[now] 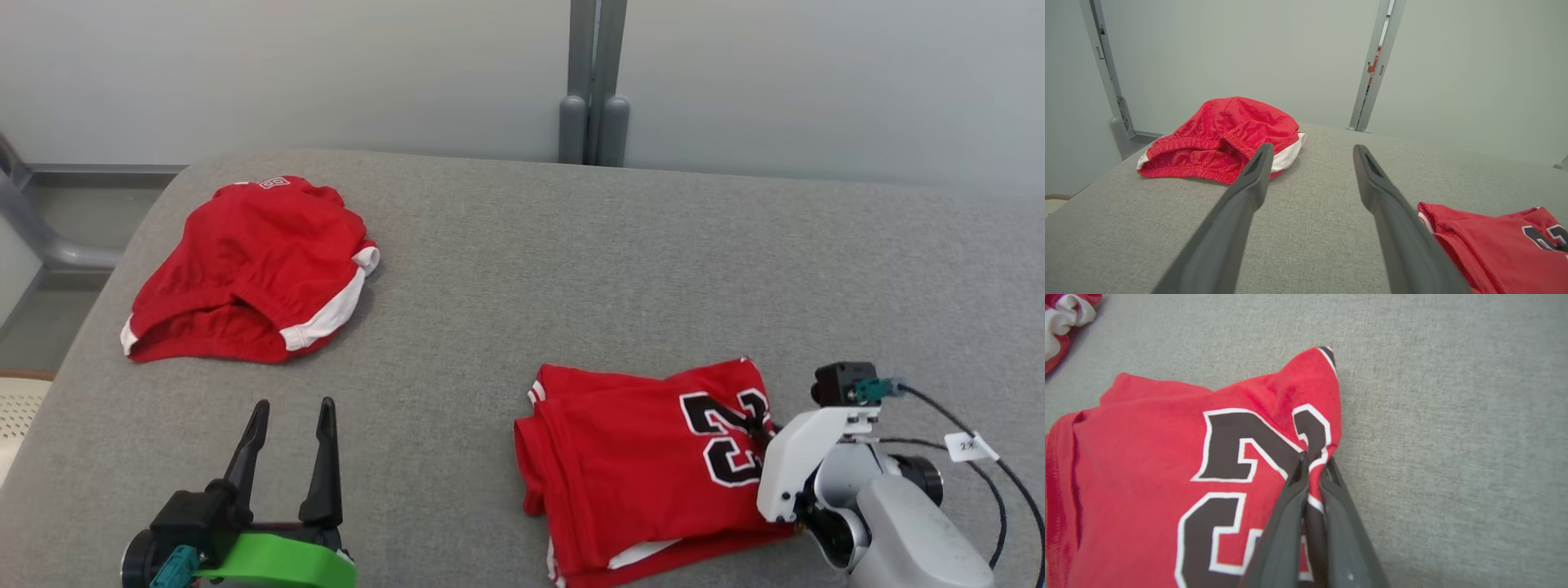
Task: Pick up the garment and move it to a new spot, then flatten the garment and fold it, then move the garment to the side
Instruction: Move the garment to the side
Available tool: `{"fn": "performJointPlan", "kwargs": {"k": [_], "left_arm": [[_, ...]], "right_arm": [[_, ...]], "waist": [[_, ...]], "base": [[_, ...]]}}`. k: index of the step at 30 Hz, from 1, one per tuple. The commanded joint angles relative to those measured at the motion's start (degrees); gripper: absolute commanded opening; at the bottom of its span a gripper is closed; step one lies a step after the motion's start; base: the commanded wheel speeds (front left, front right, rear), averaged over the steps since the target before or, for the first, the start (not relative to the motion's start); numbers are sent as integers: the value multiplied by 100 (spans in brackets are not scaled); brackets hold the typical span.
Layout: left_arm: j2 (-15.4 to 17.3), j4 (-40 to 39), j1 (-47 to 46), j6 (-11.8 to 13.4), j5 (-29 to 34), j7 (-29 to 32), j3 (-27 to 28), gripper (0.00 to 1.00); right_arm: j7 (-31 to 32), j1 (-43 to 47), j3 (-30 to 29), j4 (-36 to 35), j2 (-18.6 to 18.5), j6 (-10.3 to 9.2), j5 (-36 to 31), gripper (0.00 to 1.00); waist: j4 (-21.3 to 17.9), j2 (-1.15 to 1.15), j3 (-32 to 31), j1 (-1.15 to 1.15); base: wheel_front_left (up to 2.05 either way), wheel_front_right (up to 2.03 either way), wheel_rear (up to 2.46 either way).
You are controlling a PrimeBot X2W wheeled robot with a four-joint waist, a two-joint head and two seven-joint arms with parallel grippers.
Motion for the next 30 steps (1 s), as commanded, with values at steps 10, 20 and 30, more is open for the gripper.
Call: {"fn": "performJointPlan", "kwargs": {"k": [10,20,30], "left_arm": [[-96,-111,-326,-93,46,-8,-156,100],[-79,-82,-671,-165,161,-7,-365,100],[113,-166,-962,-176,246,69,-445,100]], "right_arm": [[-118,-475,-2,-369,-353,-10,88,0],[-220,-638,-64,-654,-332,-9,264,0],[-459,-819,-119,-784,-257,-9,436,0]], "waist": [[-1288,0,109,0],[-2364,0,513,0],[-2720,0,1012,0]], "base": [[0,0,0],[0,0,0],[0,0,0]]}}
